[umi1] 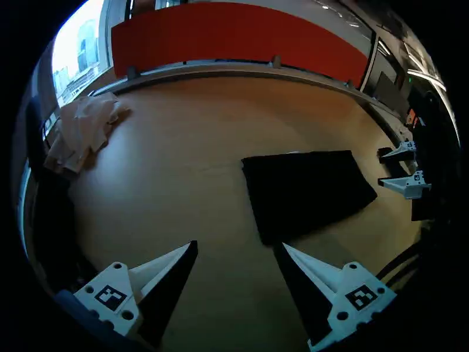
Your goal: Fold towel
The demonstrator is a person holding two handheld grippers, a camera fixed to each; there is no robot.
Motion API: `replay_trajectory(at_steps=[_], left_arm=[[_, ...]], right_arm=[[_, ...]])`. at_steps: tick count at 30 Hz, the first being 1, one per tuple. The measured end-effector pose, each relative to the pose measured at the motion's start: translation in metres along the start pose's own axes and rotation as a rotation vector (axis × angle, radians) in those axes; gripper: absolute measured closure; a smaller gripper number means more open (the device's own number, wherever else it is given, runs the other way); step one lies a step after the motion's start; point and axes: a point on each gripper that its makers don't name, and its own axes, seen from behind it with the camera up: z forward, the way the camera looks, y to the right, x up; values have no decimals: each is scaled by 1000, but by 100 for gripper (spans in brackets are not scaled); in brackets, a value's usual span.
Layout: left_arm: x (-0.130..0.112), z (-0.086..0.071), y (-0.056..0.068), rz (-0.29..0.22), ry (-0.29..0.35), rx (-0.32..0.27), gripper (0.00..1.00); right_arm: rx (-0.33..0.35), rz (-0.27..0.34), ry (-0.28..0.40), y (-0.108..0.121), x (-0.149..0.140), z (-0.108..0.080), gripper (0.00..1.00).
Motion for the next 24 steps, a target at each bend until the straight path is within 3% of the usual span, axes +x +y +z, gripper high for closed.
replay_trajectory(at_steps=[17,24], left_arm=[[-27,-27,-12,-74,0,50,4],[-37,-34,-12,-86,-8,56,3]], right_arm=[[56,-56,-33,-10,-8,3,1],[105,-70,-81,-20,-27,2,17]])
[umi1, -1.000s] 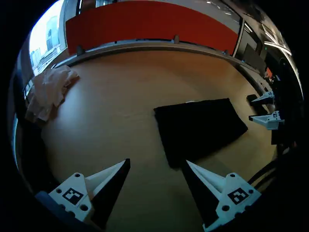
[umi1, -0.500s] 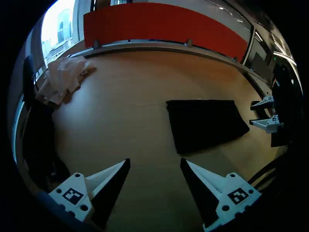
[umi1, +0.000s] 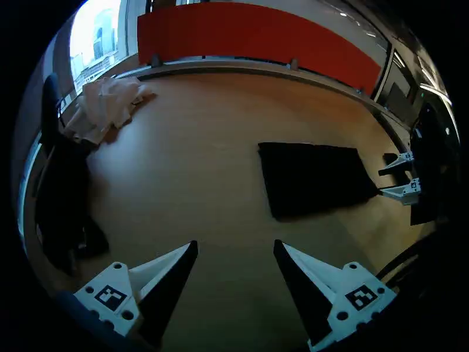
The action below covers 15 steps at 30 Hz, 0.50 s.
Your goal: Fold towel
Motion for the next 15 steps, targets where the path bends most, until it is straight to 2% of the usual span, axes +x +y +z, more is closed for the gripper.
replay_trajectory(at_steps=[5,15], left_arm=[[-7,-3,-2,-6,-6,5,4],[-10,-4,-4,-16,-9,11,4]], right_arm=[[21,1,-32,-4,-12,2,29],[67,1,-70,-10,-24,1,47]])
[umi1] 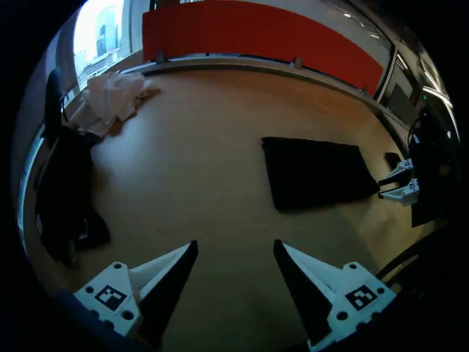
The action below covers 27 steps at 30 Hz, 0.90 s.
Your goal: Fold towel
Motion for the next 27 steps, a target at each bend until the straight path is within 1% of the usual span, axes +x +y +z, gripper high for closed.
replay_trajectory(at_steps=[3,4,15,19,21,27], left_arm=[[0,0,0,1,-1,1,4],[0,0,0,1,-1,0,4],[-3,1,-2,3,-6,4,4],[-3,1,-4,-2,-6,6,4],[-3,1,-5,-4,-6,6,4],[-3,1,-7,-4,-5,6,4]], right_arm=[[12,-3,-1,-2,0,0,47],[16,-3,0,-3,1,-1,49],[39,0,-6,-7,2,5,80],[40,0,-8,-7,2,6,93],[39,1,-7,-7,3,6,95],[33,6,5,-7,8,3,96]])
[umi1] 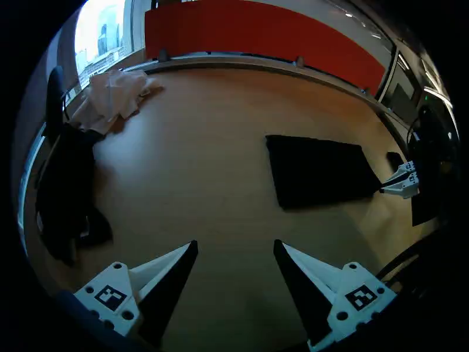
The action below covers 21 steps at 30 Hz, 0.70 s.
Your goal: Fold towel
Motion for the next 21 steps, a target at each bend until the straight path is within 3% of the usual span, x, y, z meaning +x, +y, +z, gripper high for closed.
replay_trajectory(at_steps=[21], left_arm=[[7,-2,-5,3,11,3,4]], right_arm=[[-78,10,74,24,24,-45,96]])
